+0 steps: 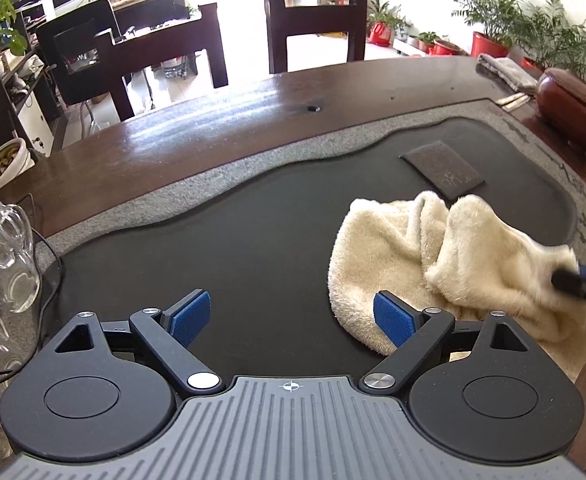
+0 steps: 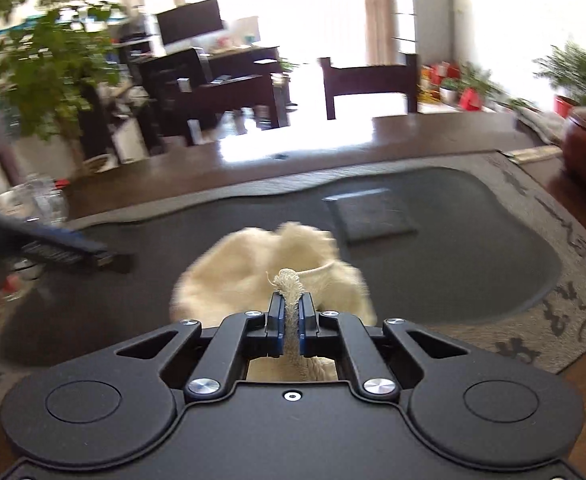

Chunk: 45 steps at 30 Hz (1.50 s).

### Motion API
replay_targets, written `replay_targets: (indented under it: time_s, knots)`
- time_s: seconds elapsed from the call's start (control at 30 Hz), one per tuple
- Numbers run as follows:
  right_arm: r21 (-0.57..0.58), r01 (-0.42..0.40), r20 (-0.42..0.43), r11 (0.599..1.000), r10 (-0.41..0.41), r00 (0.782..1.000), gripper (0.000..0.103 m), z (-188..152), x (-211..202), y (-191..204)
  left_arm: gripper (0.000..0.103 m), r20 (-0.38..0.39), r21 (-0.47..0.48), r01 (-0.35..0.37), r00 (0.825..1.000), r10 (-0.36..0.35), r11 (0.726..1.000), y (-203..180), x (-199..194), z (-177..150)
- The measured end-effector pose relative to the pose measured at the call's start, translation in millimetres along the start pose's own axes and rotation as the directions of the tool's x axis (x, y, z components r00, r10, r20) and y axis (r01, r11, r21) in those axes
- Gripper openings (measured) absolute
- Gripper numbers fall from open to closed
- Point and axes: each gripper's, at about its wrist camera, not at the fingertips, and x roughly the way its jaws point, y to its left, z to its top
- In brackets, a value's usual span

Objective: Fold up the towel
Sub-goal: 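Close the right gripper on a towel edge and lift it, then close the left gripper on another towel corner while the right gripper holds its edge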

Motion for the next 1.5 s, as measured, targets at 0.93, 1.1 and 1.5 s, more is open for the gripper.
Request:
replay_targets:
  time_s: [0.93,1.1,1.5]
  knots:
    - [-0.029,-0.260,-0.187,0.965,0.250,0.950,0.007,-49,-11,17,0.090,-0.045,0.369,0.180,0.983,-0.176,0.912,-132,26,10]
    - [0.001,-0.263,-0.180,0.965,0.259,0.949,0.007,-43,-16,7,0.090,-0.087,0.445,0.197,0.980,-0.176,0.874,-157,48,12]
    - [0.045,-0.250,-0.171,0.967,0.254,0.952,0.007,-40,-26,-4,0.060,-0.201,0.451,0.265,0.961,-0.192,0.852,-172,92,18]
